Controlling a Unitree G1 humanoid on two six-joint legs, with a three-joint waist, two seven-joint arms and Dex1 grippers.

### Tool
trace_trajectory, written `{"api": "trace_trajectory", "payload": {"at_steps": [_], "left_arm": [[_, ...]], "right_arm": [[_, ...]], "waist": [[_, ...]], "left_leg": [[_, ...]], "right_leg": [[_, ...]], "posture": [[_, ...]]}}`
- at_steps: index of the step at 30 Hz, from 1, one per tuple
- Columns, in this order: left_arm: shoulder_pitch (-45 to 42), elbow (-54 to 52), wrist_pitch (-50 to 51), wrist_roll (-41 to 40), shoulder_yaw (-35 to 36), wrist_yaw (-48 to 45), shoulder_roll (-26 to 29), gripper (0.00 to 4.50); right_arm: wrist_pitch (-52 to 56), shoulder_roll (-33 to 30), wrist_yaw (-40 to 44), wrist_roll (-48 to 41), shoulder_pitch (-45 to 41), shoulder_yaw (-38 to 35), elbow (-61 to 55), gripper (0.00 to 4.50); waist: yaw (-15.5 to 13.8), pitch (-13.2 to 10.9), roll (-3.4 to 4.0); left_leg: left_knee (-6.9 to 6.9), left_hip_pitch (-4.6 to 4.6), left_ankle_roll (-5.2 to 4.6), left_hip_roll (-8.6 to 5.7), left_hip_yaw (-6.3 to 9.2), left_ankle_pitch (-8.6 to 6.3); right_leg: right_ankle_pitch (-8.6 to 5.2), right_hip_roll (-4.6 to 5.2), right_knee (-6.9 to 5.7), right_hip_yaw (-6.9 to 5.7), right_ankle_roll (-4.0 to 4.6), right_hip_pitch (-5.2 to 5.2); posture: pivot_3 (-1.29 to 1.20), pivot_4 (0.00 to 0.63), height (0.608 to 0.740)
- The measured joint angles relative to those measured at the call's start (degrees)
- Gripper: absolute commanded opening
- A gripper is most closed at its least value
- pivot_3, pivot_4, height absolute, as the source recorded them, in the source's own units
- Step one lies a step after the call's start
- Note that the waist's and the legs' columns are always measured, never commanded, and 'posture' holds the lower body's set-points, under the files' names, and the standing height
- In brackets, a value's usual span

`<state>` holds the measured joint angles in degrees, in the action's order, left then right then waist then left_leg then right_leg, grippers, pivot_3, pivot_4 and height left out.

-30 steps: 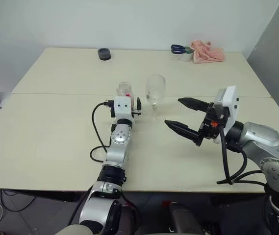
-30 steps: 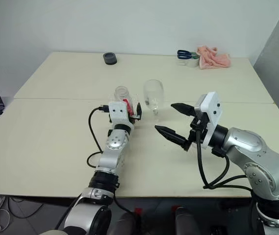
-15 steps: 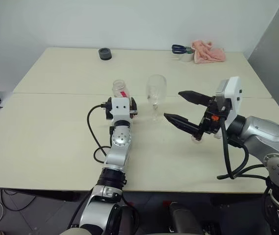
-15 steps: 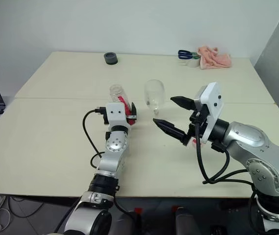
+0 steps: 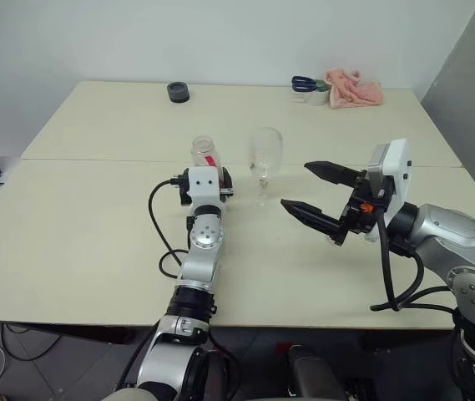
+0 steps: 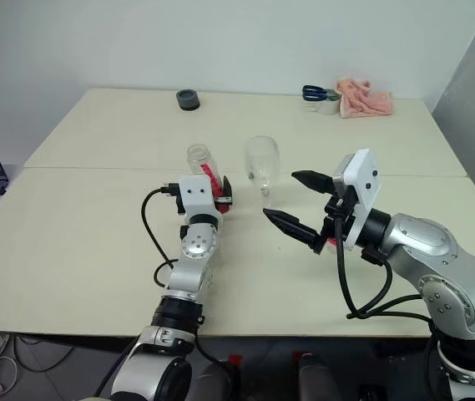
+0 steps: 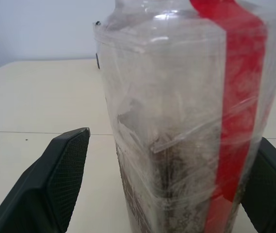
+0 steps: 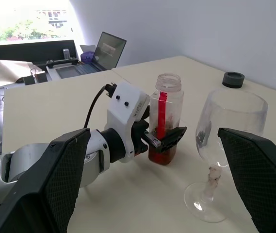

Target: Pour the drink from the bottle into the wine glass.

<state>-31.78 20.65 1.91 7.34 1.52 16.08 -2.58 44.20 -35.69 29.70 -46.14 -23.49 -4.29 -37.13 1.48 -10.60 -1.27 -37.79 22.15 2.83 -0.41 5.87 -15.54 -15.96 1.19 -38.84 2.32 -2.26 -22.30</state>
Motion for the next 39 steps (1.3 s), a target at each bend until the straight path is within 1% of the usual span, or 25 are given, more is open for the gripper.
{"api": "trace_trajectory", "payload": {"at_steps": [3, 4, 6, 10, 13, 14, 22, 24, 26, 31, 35, 37, 39], "left_arm": [[-0.15, 0.19, 0.18, -0.23, 0.1, -0.13, -0.02, 4.48], [-0.14, 0.22, 0.18, -0.29, 0.12, -0.26, -0.03, 4.3], [-0.15, 0.22, 0.17, -0.3, 0.12, -0.38, -0.09, 3.89], [-0.15, 0.22, 0.14, -0.4, 0.1, -0.47, -0.43, 2.68], [-0.14, 0.22, 0.13, -0.5, 0.11, -0.52, -0.57, 1.89], [-0.14, 0.22, 0.13, -0.5, 0.12, -0.52, -0.58, 1.76], [-0.13, 0.2, 0.18, -0.68, 0.21, -1.13, 0.08, 1.74], [-0.11, -0.02, 0.42, -1.79, 0.55, -3.56, 1.97, 1.74], [0.12, -0.55, 0.92, -3.0, 1.36, -6.74, 5.02, 1.74], [0.41, -1.91, 2.86, -7.95, 4.4, -17.18, 13.88, 1.74], [0.14, -2.77, 3.87, -10.6, 4.71, -23.38, 16.72, 1.74], [-0.11, -2.77, 4.22, -11.24, 4.1, -26.32, 17.83, 1.74], [-1.83, -2.47, 4.52, -11.42, 2.79, -30.8, 20.23, 1.74]], "right_arm": [[0.02, 0.19, -0.34, -0.01, -0.09, 0.04, -0.02, 4.5], [0.06, 0.24, -0.55, -0.01, -0.17, 0.1, -0.05, 4.5], [0.14, 0.5, -1.13, -0.01, -0.35, 0.44, -0.18, 4.5], [0.57, 0.73, -1.93, -0.11, -1.34, 1.13, -0.27, 4.5], [0.71, 0.72, -2.27, -0.19, -2.04, 1.13, -0.27, 4.5], [0.85, 0.72, -2.29, -0.21, -2.04, 1.13, -0.27, 4.5], [1.24, 0.69, -2.28, -0.34, -2.05, 1.11, -0.27, 4.5], [1.25, 0.61, -2.27, -0.39, -2.05, 1.09, -0.27, 4.5], [1.25, 0.43, -2.25, -0.42, -2.04, 1.03, -0.27, 4.5], [0.93, 0.42, -2.2, -0.05, -2.04, 0.98, -0.2, 4.5], [-0.52, 0.68, -1.97, 1.15, -2.04, 1.02, 0.62, 4.5], [-1.85, 0.97, -1.8, 2.43, -1.97, 1.02, 1.8, 4.5], [-3.98, 2.08, -1.76, 4.32, -1.55, 0.96, 3.64, 4.5]], "waist": [[0.0, 0.0, 0.0], [0.0, 0.0, 0.0], [0.0, 0.0, 0.0], [0.0, 0.0, 0.0], [0.0, 0.0, 0.0], [0.0, 0.0, 0.0], [0.01, 0.0, 0.0], [0.13, 0.0, 0.0], [0.34, 0.0, 0.01], [0.19, -0.01, 0.01], [-0.18, -0.01, 0.01], [-0.24, -0.03, -0.02], [-0.21, -0.03, -0.03]], "left_leg": [[0.0, 0.0, 0.0, 0.0, 0.0, 0.0], [0.0, 0.0, 0.0, 0.0, 0.0, 0.0], [0.0, 0.0, 0.0, 0.0, 0.0, 0.0], [0.0, 0.0, 0.0, 0.0, 0.0, 0.0], [0.0, 0.0, 0.0, 0.0, 0.01, 0.0], [0.0, 0.0, 0.0, 0.0, 0.0, 0.0], [0.0, 0.0, 0.0, 0.0, 0.0, 0.0], [0.01, -0.01, 0.0, 0.02, -0.01, 0.0], [0.02, -0.01, 0.0, 0.05, -0.01, 0.0], [0.01, 0.0, 0.01, 0.03, 0.01, 0.01], [0.0, 0.06, 0.01, -0.03, 0.04, 0.0], [-0.01, 0.14, 0.01, -0.03, 0.06, 0.0], [-0.02, 0.23, 0.02, 0.0, 0.15, 0.01]], "right_leg": [[0.0, 0.0, 0.0, 0.0, 0.0, 0.0], [0.0, 0.0, 0.0, 0.0, 0.0, 0.0], [0.0, 0.0, 0.0, 0.0, 0.0, 0.0], [0.0, 0.0, 0.0, 0.0, 0.0, 0.0], [0.0, 0.0, 0.0, 0.0, 0.0, 0.0], [0.0, 0.0, 0.0, 0.0, 0.0, 0.0], [0.0, 0.0, 0.0, 0.0, 0.0, 0.0], [0.0, -0.02, 0.0, 0.0, 0.0, -0.01], [0.0, -0.04, -0.01, 0.01, 0.0, -0.02], [0.0, -0.02, -0.01, -0.01, 0.0, -0.02], [0.0, 0.05, 0.07, -0.04, 0.0, 0.0], [0.01, 0.06, 0.1, -0.06, 0.0, -0.03], [0.01, 0.01, 0.09, -0.14, 0.0, -0.1]], "posture": [[0.0, 0.15, 0.74], [0.0, 0.15, 0.74], [0.0, 0.15, 0.74], [0.0, 0.15, 0.74], [0.0, 0.15, 0.74], [0.0, 0.15, 0.74], [0.0, 0.15, 0.74], [0.0, 0.15, 0.74], [0.0, 0.15, 0.74], [0.0, 0.15, 0.74], [0.0, 0.15, 0.74], [0.0, 0.15, 0.74], [0.0, 0.15, 0.74]]}}
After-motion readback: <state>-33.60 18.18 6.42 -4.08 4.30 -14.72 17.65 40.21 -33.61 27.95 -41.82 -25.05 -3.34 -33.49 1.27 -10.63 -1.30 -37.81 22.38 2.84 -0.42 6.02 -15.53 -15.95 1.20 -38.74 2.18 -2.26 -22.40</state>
